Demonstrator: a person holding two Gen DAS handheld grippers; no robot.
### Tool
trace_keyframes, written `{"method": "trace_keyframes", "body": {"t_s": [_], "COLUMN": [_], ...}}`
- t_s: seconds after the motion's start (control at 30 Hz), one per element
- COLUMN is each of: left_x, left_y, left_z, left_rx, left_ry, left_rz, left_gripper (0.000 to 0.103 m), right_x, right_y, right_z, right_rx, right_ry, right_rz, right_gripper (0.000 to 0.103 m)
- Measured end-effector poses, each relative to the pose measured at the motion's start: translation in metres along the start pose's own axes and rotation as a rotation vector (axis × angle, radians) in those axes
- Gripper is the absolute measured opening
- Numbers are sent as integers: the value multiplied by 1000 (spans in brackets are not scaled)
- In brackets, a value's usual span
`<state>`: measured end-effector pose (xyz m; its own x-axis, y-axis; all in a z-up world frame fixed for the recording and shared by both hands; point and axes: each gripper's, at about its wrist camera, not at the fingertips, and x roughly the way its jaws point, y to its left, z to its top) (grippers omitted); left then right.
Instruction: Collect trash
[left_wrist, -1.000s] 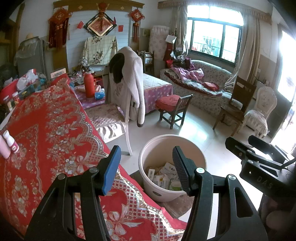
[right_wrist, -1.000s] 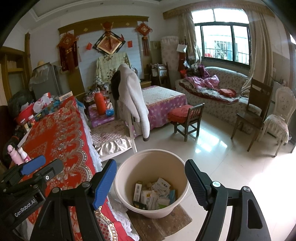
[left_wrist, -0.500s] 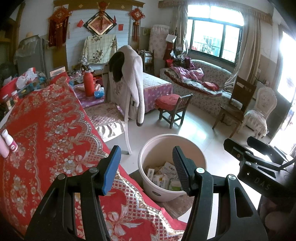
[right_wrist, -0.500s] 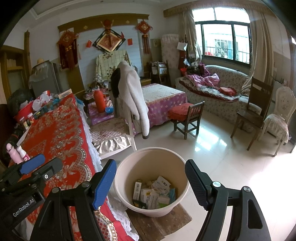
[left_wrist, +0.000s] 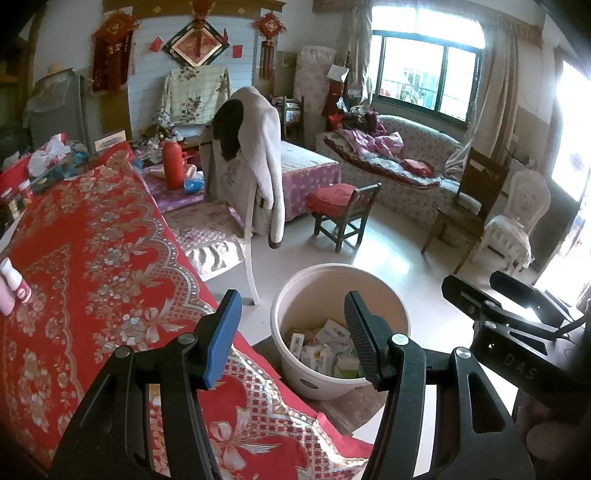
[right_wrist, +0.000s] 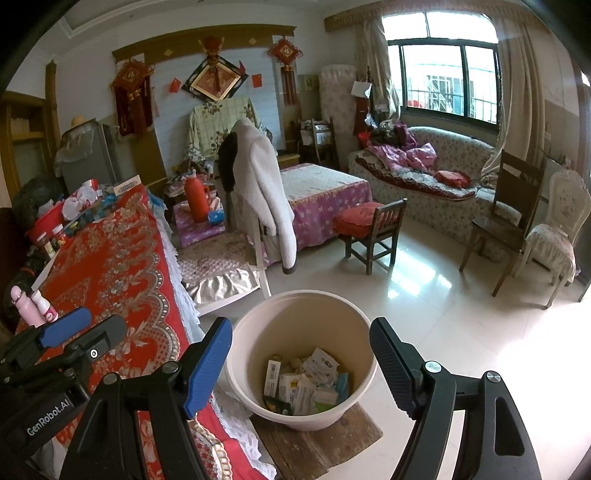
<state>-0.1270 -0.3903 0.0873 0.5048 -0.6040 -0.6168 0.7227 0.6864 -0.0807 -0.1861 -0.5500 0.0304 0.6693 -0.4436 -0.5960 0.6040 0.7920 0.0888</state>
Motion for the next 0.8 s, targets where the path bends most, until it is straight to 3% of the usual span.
{"method": "trace_keyframes", "body": {"t_s": [0.57, 0.8], "left_x": [3, -2], "left_y": [2, 31], "left_z": [1, -6], "left_rx": [-14, -67], "left_ry": [15, 22], "left_rz": [-12, -5], "left_gripper": [57, 57], "right_x": [5, 13], "right_y": [-5, 14], "right_z": [-7, -5], "right_rx": [-11, -54], "right_ry": [16, 39], "right_rz": [4, 45], "right_gripper": [75, 75]}}
